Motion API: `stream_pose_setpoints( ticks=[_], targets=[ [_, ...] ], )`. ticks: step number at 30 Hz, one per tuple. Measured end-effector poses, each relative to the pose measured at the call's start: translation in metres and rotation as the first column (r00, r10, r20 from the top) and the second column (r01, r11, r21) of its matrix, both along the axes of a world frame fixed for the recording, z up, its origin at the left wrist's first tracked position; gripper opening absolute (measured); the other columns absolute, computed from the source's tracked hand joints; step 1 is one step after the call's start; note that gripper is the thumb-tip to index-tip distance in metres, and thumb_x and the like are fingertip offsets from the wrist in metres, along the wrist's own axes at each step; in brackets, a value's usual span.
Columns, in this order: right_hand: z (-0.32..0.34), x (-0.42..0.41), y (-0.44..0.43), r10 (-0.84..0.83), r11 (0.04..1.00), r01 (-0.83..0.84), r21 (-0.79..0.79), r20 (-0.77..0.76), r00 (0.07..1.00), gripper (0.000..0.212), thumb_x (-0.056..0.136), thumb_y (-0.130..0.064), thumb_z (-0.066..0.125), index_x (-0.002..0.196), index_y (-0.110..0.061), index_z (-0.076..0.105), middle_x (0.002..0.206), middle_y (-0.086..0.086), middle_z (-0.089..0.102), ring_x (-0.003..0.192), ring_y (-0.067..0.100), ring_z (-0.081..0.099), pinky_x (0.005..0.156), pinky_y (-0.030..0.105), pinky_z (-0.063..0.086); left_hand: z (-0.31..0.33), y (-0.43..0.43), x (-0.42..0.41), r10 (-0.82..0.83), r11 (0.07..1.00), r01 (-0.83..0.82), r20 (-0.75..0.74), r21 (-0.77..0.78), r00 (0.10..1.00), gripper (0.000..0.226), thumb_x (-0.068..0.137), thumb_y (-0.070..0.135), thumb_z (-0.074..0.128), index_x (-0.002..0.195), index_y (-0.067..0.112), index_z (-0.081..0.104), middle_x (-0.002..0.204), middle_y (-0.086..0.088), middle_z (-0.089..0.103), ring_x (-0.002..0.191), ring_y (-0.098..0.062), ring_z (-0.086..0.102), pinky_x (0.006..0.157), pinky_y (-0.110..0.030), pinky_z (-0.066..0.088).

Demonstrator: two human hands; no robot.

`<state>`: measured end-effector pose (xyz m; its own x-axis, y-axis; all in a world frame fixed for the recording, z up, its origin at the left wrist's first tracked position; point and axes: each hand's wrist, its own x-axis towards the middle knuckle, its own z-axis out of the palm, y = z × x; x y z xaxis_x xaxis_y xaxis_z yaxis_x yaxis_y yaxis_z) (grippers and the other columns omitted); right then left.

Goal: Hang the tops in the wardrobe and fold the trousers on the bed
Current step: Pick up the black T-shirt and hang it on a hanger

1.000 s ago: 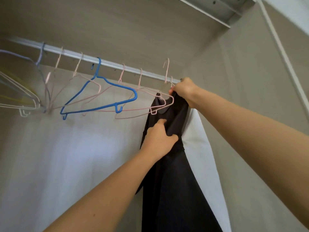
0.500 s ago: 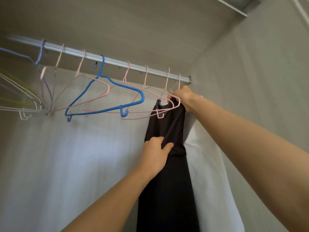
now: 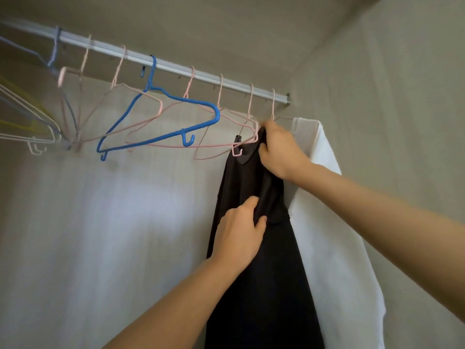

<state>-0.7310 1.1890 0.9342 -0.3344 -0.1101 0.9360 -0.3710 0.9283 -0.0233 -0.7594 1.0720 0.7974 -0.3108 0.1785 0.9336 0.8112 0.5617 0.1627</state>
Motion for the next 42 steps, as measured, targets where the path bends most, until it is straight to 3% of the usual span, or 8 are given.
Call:
stream_pose_setpoints(
  ticks=[4,9,15,17,23,28,35,42],
  targets=[
    [-0.035,0.008,0.004,-0.083,0.993,0.088,0.079,-0.066,0.994,0.052,0.096,-0.013,0.044,0.145,-0.006,0.029,0.146,0.015,0.036,0.118,0.033,0.049,0.094,0.044,0.046,-0.016,0.001,0.001,-0.057,0.998,0.057,0.028,0.000,0.998,0.018,0.097,0.027,0.058,0.114,0.020,0.058,0.079,0.006,0.064,0.065,-0.010,0.060,0.061,-0.028,0.053],
    [-0.066,0.022,0.009,-0.208,0.966,0.228,0.125,-0.155,0.966,0.054,0.096,-0.021,0.046,0.145,-0.007,0.029,0.149,0.014,0.031,0.124,0.032,0.043,0.088,0.040,0.048,-0.041,0.000,0.003,-0.101,0.993,0.107,0.116,-0.047,0.988,0.033,0.096,0.025,0.060,0.128,0.023,0.052,0.097,0.005,0.068,0.084,-0.009,0.066,0.076,-0.036,0.058],
    [-0.104,0.040,0.018,-0.300,0.914,0.340,0.220,-0.197,0.933,0.051,0.094,-0.020,0.047,0.142,-0.005,0.039,0.156,0.023,0.022,0.140,0.038,0.030,0.111,0.044,0.032,-0.075,0.001,0.016,-0.065,0.997,0.072,0.171,-0.034,0.983,0.037,0.094,0.027,0.063,0.129,0.027,0.050,0.110,0.011,0.066,0.095,0.007,0.054,0.078,-0.009,0.046],
    [-0.120,0.046,0.023,-0.295,0.907,0.336,0.256,-0.184,0.938,0.052,0.095,-0.021,0.046,0.144,-0.007,0.037,0.155,0.020,0.027,0.143,0.036,0.025,0.116,0.047,0.024,-0.086,0.002,0.027,-0.076,0.996,0.082,0.198,-0.025,0.977,0.038,0.094,0.026,0.063,0.130,0.027,0.050,0.110,0.010,0.067,0.096,0.003,0.059,0.081,-0.014,0.051],
    [-0.161,0.077,0.034,-0.187,0.921,0.211,0.326,-0.103,0.977,0.050,0.096,-0.026,0.044,0.143,-0.008,0.041,0.148,0.013,0.041,0.143,0.032,0.027,0.116,0.050,0.022,-0.107,0.005,0.072,-0.004,1.000,-0.003,0.236,0.031,0.972,0.039,0.098,0.024,0.058,0.136,0.020,0.050,0.115,0.006,0.065,0.097,-0.006,0.063,0.088,-0.021,0.052],
    [-0.195,0.104,0.034,-0.066,0.934,0.076,0.349,-0.042,0.997,0.049,0.095,-0.026,0.045,0.140,-0.007,0.044,0.142,0.013,0.047,0.140,0.032,0.032,0.116,0.047,0.025,-0.130,-0.004,0.112,0.095,0.991,-0.119,0.289,0.067,0.952,0.032,0.099,0.030,0.055,0.129,0.020,0.055,0.104,0.002,0.070,0.084,-0.007,0.065,0.077,-0.024,0.055],
    [-0.240,0.136,0.013,0.050,0.935,-0.069,0.347,0.065,0.997,0.048,0.094,-0.026,0.046,0.139,-0.008,0.046,0.136,0.012,0.053,0.138,0.029,0.036,0.117,0.054,0.017,-0.161,-0.049,0.182,0.318,0.948,-0.300,0.395,-0.109,0.862,0.035,0.101,0.041,0.047,0.132,0.026,0.052,0.114,0.009,0.067,0.096,-0.002,0.062,0.086,-0.019,0.052],
    [-0.292,0.165,-0.043,0.283,0.887,-0.306,0.345,0.116,0.952,0.043,0.093,-0.022,0.053,0.133,-0.007,0.053,0.126,0.014,0.060,0.129,0.031,0.047,0.113,0.051,0.031,-0.192,-0.106,0.267,0.579,0.815,-0.532,0.325,-0.227,0.748,0.031,0.100,0.034,0.047,0.128,0.024,0.056,0.104,0.010,0.068,0.098,-0.015,0.063,0.087,-0.040,0.052]
  ],
)
